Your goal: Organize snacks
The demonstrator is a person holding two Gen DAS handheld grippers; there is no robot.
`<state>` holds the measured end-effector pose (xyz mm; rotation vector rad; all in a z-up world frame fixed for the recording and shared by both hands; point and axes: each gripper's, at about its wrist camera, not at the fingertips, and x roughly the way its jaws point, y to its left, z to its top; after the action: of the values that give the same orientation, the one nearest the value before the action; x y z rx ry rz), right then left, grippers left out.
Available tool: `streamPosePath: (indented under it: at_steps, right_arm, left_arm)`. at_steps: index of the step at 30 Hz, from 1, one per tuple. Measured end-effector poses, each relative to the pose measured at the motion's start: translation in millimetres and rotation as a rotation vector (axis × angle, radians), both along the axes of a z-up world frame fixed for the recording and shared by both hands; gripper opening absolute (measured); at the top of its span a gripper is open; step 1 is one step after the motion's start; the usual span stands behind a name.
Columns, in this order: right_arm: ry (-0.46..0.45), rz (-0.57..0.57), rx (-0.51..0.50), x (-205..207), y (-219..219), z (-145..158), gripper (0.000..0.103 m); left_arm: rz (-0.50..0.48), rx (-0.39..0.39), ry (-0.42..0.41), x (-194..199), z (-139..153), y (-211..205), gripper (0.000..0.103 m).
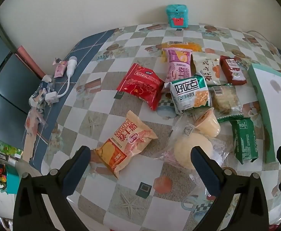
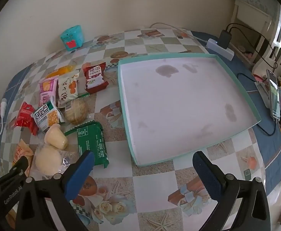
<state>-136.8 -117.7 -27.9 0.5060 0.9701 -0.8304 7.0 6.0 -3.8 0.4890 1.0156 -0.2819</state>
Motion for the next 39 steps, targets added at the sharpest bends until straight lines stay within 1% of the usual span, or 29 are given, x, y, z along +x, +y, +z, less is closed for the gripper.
streamPosePath:
  at_steps: [17,39]
  right_arm:
    - [0.009,-0.003,0.003,-0.8,-1.5,-1.0,0.103]
    - [0.015,-0.008,0.007,0.5,-1.9,-2.4,0.103]
  left_arm:
    - [0.015,-0.001,0.02,3.1,-4.6,3.3,0.103]
    - [0.015,-0.002,0.021,3.4,-4.5,4.0,0.103]
